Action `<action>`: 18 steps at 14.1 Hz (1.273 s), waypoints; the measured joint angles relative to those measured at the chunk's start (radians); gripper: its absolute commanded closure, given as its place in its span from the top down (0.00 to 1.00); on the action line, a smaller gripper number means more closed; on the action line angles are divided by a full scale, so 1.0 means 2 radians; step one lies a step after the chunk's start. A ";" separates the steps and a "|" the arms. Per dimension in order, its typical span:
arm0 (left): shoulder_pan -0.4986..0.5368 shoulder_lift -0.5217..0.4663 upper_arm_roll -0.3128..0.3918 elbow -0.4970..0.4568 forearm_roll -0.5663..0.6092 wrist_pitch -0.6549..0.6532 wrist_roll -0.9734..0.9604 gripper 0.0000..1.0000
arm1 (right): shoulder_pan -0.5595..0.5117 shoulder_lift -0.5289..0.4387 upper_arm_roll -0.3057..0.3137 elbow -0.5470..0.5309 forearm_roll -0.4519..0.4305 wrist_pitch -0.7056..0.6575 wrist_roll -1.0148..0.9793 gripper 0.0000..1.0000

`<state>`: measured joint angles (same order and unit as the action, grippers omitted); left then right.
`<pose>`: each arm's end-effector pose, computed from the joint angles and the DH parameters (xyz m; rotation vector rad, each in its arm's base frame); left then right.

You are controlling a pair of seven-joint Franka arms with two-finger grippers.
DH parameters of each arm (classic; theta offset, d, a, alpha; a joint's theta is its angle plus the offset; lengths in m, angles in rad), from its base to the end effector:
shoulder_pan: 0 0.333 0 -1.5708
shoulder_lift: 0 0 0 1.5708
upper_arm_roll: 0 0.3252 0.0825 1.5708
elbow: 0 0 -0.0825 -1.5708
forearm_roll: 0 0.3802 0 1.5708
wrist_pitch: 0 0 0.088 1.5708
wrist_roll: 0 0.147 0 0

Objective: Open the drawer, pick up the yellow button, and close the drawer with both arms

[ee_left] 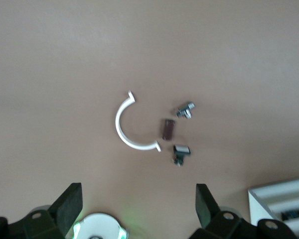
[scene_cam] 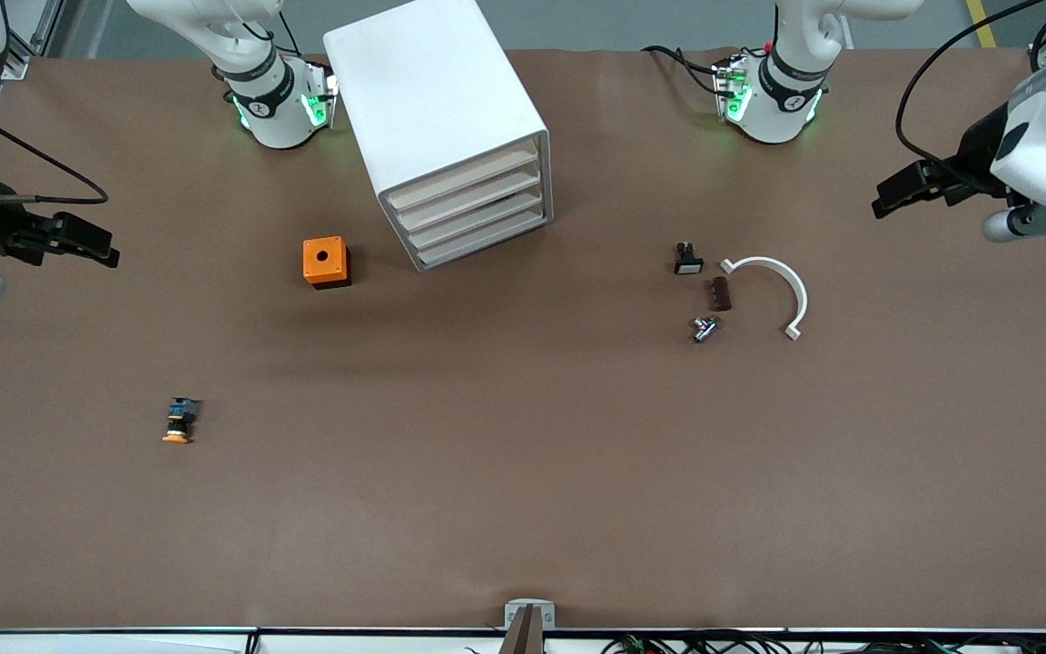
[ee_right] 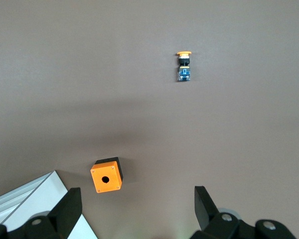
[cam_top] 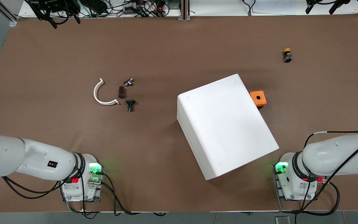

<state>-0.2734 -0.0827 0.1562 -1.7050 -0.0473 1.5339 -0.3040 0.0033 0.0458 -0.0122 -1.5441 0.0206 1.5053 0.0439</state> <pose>0.5102 -0.0644 0.5722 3.0842 0.2878 -0.1550 0.5543 -0.0016 0.5754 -3.1191 0.0816 0.1326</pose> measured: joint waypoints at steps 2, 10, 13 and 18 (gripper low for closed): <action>-0.001 0.006 -0.001 0.003 0.018 0.010 0.000 1.00 | -0.001 -0.010 -0.001 0.001 0.000 -0.012 0.000 1.00; -0.006 0.046 -0.019 0.040 0.040 0.022 0.039 1.00 | -0.002 -0.028 -0.003 0.001 0.000 -0.026 0.000 1.00; 0.021 0.047 -0.018 0.042 0.016 0.023 0.061 1.00 | -0.002 -0.029 -0.003 0.001 0.000 -0.019 0.000 1.00; 0.092 0.053 -0.070 0.046 0.015 0.024 0.064 1.00 | -0.002 -0.030 -0.003 -0.002 0.000 -0.019 0.000 1.00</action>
<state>-0.0898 0.0237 0.0168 -1.6134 -0.0166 1.5820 -0.1756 -0.0006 -0.0139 -0.0189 -1.5472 0.0207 1.4675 0.0437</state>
